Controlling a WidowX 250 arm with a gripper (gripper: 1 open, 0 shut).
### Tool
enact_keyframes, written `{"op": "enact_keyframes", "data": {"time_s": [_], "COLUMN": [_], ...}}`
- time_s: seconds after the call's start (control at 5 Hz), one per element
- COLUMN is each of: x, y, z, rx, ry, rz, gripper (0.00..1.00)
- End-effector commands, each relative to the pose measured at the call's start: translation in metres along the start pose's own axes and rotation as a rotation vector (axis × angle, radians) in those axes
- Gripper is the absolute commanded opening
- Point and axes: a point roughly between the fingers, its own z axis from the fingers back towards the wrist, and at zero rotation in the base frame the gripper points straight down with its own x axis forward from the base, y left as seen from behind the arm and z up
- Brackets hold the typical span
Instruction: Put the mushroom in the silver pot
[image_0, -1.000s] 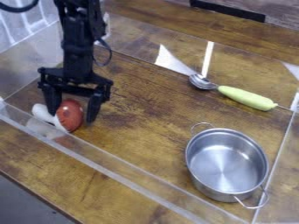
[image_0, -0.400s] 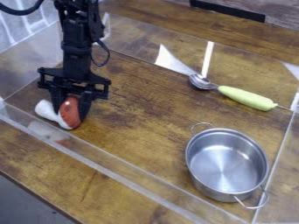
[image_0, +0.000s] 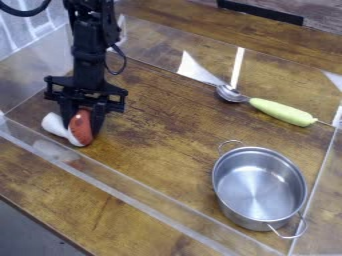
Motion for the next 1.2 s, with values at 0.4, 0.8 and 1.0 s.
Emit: {"op": "enact_keyframes", "data": {"time_s": [0.4,0.8,1.0], "x": [0.010,0.012,0.002], "y": [0.013,0.016,0.011], "z": [0.006,0.005,0.037], "rx": [0.001,0.007,-0.055], "ry": [-0.027,-0.024,-0.039], "rz": [0.035,0.039,0.059], "gripper": [0.00,0.00,0.00]}}
